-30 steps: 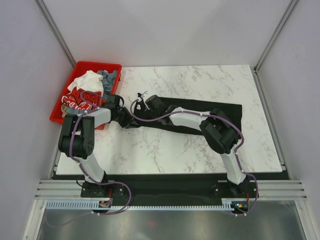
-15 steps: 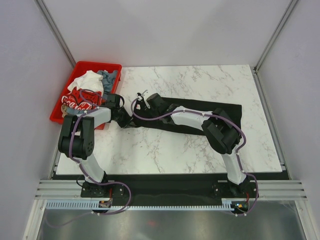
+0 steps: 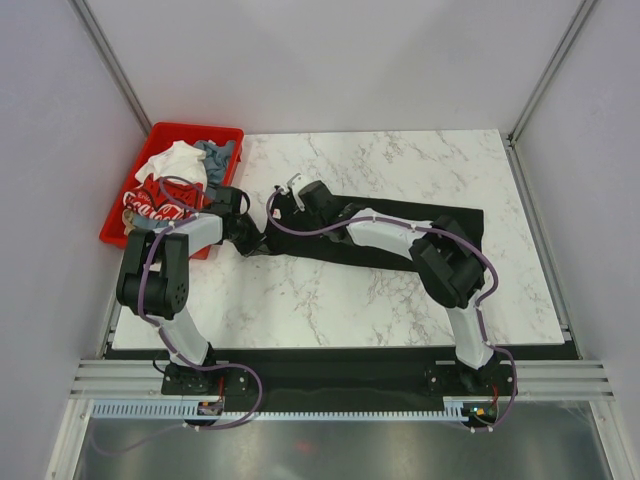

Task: Fold and stack the t-shirts
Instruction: Fold the tshirt

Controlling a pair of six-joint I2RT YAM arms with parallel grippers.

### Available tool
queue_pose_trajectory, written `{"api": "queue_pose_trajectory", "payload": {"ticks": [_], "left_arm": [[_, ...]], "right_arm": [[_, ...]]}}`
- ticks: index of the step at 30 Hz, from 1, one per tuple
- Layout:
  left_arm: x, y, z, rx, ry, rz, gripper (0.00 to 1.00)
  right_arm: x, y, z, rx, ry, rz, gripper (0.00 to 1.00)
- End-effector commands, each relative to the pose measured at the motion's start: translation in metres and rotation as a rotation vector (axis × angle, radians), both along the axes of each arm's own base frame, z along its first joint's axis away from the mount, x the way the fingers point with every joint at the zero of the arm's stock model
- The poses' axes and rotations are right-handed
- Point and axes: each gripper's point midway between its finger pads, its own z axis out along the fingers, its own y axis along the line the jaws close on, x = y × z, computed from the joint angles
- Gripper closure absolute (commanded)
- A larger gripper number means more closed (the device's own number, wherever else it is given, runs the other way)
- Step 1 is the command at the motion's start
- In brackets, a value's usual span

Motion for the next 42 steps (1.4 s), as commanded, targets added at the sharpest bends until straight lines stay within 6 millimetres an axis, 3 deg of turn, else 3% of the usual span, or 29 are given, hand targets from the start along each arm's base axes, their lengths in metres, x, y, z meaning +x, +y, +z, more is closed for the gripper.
{"api": "queue_pose_trajectory", "payload": {"ticks": [1,4,10,17,20,26,28,29,33,37,42], "left_arm": [[-0.004,0.017,-0.007,0.105,0.012,-0.012,0.94],[-0.005,0.017,-0.007,0.106,0.015,-0.013,0.93],[-0.006,0.017,-0.008,0.111,0.017,-0.013,0.92],[-0.007,0.018,-0.007,0.133,0.015,-0.016,0.91],[-0.007,0.019,-0.004,0.145,0.010,-0.015,0.90],[-0.007,0.019,0.011,0.138,-0.017,0.003,0.88],[-0.008,0.018,0.013,0.135,-0.019,0.003,0.84],[-0.008,0.018,0.014,0.133,-0.021,0.003,0.83],[-0.009,0.017,0.015,0.129,-0.019,-0.010,0.79],[-0.008,0.017,0.026,0.128,-0.046,-0.011,0.74],[0.004,0.011,0.057,0.121,-0.143,-0.026,0.68]], "right_arm": [[0.013,0.000,0.024,0.048,-0.057,-0.032,0.91],[0.024,-0.004,0.027,0.056,-0.070,-0.063,1.00],[0.047,-0.017,0.027,0.060,-0.084,-0.127,1.00],[0.056,-0.032,0.020,0.061,-0.068,-0.192,1.00],[0.057,-0.035,0.026,0.081,-0.068,-0.217,0.89],[0.059,-0.041,0.050,0.130,-0.091,-0.295,0.84],[0.062,-0.050,0.050,0.116,-0.090,-0.350,0.78],[0.063,-0.053,0.048,0.106,-0.086,-0.371,0.70],[0.055,-0.064,0.046,0.100,-0.057,-0.416,0.67],[0.044,-0.055,0.047,0.153,-0.007,-0.374,0.69],[0.035,-0.064,0.054,0.190,0.020,-0.413,0.71]]}}
